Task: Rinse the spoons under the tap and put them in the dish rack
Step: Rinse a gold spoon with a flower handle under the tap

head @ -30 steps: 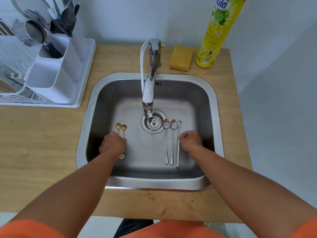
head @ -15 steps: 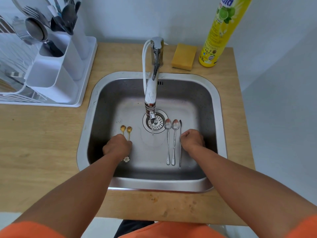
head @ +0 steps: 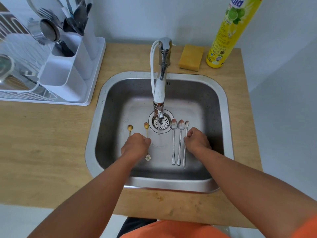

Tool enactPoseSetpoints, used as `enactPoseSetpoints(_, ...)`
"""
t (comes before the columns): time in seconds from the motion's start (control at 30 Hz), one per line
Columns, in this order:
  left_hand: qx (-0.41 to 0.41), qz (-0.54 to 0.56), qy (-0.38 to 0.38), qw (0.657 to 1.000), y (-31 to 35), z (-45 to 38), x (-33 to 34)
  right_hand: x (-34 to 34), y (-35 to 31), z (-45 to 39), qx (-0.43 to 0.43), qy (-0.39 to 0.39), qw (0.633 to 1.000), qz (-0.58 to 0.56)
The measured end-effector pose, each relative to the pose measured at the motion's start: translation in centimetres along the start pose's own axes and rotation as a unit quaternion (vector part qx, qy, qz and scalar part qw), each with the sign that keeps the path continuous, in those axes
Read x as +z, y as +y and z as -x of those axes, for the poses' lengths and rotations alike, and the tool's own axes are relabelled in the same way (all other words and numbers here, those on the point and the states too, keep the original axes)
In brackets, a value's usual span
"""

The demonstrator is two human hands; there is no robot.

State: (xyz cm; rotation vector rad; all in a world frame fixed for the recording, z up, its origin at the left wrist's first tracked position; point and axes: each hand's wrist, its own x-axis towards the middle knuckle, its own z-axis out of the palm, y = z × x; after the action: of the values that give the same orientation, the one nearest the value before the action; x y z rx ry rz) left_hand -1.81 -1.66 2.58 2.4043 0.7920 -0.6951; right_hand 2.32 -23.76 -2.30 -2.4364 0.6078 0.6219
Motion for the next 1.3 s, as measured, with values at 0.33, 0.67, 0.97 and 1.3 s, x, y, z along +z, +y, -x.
enactPoseSetpoints(0.33, 0.023, 0.033, -0.031, 0.999, 1.3, 1.7, 0.9, -0.1, 0.1, 0.2, -0.01, -0.007, 1.0, 0.0)
enactPoseSetpoints(0.67, 0.057, 0.098, -0.079, 0.99, 1.8, 2.3, 1.3, -0.5, -4.7, 2.7, -0.094, -0.155, 0.971, -0.155)
enactPoseSetpoints(0.97, 0.043, 0.218, -0.122, 0.967, 1.7, 2.6, 1.5, -0.2, -5.9, 3.4, -0.043, -0.24, 0.95, -0.197)
enactPoseSetpoints(1.3, 0.029, 0.319, -0.044, 0.946, 2.4, 0.2, 0.2, -0.5, -4.9, 3.8, -0.132, -0.231, 0.952, -0.153)
